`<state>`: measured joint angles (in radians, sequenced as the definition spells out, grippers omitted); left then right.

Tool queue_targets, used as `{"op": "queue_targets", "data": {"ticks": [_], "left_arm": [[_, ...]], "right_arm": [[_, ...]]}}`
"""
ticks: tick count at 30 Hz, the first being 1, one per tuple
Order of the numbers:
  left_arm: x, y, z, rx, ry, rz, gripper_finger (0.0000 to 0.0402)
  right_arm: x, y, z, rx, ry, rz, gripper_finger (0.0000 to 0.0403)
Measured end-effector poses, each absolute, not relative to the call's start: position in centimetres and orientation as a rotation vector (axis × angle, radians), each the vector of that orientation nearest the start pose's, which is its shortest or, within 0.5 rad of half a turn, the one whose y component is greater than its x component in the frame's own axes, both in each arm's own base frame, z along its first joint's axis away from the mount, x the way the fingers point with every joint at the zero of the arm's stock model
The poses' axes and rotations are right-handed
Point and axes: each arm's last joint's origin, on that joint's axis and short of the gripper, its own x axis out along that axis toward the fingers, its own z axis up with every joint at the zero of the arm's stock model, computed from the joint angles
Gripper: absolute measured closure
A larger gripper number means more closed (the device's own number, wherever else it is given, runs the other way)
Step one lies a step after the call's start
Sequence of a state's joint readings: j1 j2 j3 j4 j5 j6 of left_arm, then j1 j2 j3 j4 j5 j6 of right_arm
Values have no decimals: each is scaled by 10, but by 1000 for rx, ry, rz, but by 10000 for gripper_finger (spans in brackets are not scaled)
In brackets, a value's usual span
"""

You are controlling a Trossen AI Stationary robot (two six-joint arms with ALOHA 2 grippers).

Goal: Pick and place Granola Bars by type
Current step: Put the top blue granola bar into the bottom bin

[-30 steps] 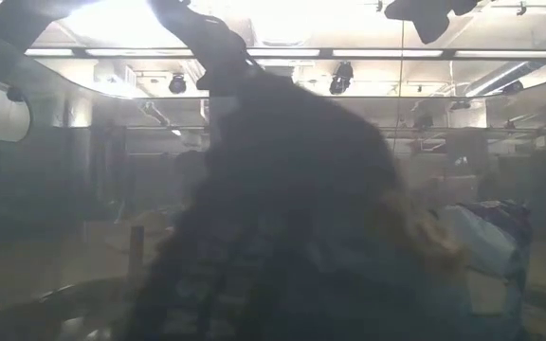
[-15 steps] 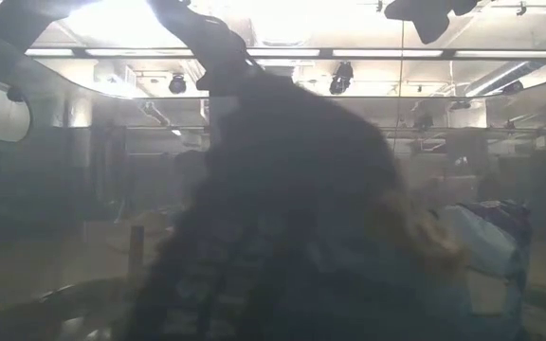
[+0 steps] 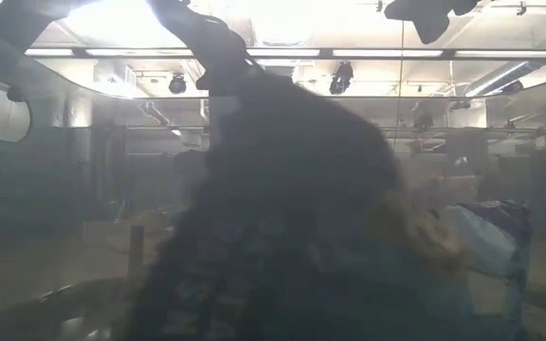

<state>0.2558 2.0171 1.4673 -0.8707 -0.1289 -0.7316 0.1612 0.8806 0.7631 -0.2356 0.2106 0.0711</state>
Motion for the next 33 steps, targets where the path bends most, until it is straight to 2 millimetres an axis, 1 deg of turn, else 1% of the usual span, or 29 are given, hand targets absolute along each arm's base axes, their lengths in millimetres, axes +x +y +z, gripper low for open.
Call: {"op": "queue_targets", "data": {"ticks": [5,8,12,15,19,23,27,30,33], "left_arm": [[374,101,174,-679,1255,816,361],[372,101,183,-668,1261,808,362],[371,101,199,-651,1255,790,362],[371,101,218,-631,1250,768,363],[371,100,254,-575,1197,678,363],[368,90,298,-539,1094,540,363],[357,75,345,-512,962,457,363],[345,62,373,-504,882,415,363],[331,48,395,-519,815,347,363]], "right_arm": [[191,25,305,4,345,-61,394],[191,25,305,2,345,-61,394],[191,25,305,2,344,-61,394],[191,25,305,2,345,-61,394],[191,25,305,2,342,-60,394],[190,25,305,-5,340,-57,394],[190,25,305,-13,340,-54,394],[191,25,305,-16,341,-54,394],[191,25,305,-16,341,-53,394]]}}
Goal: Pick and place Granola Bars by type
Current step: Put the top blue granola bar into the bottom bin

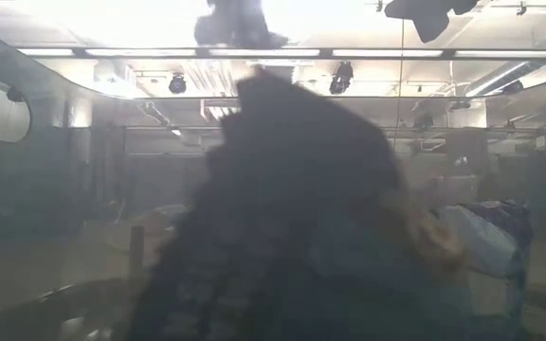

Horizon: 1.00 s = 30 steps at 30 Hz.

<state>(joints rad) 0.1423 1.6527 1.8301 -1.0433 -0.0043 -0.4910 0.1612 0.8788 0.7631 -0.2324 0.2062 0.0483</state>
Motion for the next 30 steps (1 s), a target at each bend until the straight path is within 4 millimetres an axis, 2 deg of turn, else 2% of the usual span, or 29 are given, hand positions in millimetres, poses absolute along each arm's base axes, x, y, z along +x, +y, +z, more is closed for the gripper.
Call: {"op": "queue_targets", "data": {"ticks": [5,9,15,20,30], "left_arm": [[314,21,422,-537,716,237,363],[312,-5,429,-543,693,107,363],[314,-51,430,-458,707,-120,362],[318,-84,425,-385,706,-232,362],[324,-118,416,-316,707,-333,362]], "right_arm": [[191,25,305,-16,343,-52,394],[191,25,305,-16,343,-53,394],[191,25,305,-15,343,-53,394],[191,25,305,-12,343,-54,394],[191,25,305,-11,341,-54,394]]}}
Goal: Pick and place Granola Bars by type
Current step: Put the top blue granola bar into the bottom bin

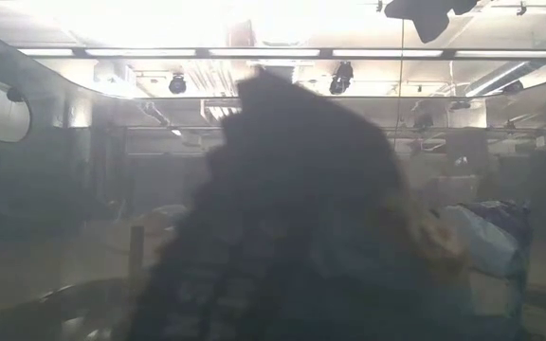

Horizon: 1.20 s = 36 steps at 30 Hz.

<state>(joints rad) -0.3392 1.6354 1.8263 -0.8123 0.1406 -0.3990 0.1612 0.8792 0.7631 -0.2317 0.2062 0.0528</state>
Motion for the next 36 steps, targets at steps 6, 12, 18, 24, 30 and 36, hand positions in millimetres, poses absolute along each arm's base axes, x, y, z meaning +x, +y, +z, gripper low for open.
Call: {"op": "queue_targets", "data": {"ticks": [6,12,18,24,30,36], "left_arm": [[331,-131,404,-223,734,-381,362],[352,-141,376,-217,815,-376,362],[372,-154,341,-247,935,-444,362],[384,-166,314,-230,1011,-493,362],[386,-179,299,-164,1034,-547,362],[387,-194,290,-159,1044,-542,362]], "right_arm": [[191,25,305,-11,341,-54,394],[191,25,305,12,342,-58,394],[191,25,305,34,343,-63,394],[191,25,304,81,345,-73,394],[192,25,304,101,349,-79,394],[191,25,301,100,376,-85,394]]}}
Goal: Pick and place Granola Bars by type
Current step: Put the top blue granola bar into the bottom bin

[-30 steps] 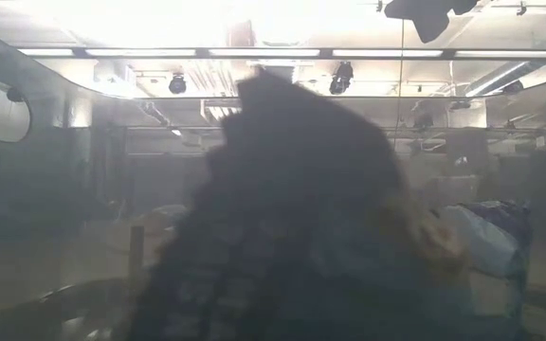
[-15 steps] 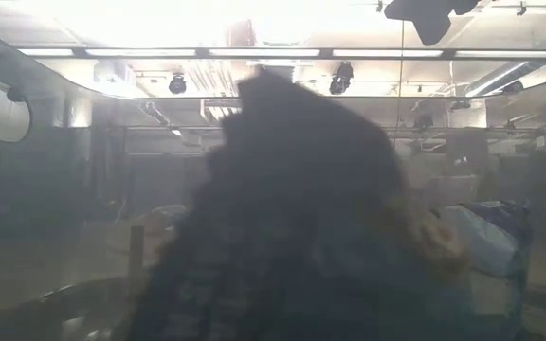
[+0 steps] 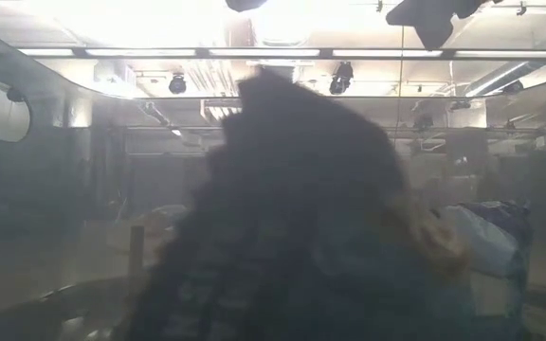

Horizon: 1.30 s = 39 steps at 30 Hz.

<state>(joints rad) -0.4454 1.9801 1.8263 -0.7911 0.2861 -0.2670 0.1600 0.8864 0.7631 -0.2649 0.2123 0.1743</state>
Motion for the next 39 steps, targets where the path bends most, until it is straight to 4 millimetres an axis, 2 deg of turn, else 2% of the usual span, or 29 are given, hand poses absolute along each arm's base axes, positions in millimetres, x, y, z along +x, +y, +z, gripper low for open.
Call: {"op": "queue_targets", "data": {"ticks": [6,12,25,39], "left_arm": [[382,-205,289,-138,1024,-412,362],[379,-217,287,-113,1011,-437,362],[406,-227,236,-190,1047,-328,362],[408,-228,213,-225,1143,-282,362]], "right_arm": [[188,24,293,86,461,-92,394],[185,24,288,70,520,-96,394],[185,24,288,53,529,-91,394],[185,24,288,42,530,-88,394]]}}
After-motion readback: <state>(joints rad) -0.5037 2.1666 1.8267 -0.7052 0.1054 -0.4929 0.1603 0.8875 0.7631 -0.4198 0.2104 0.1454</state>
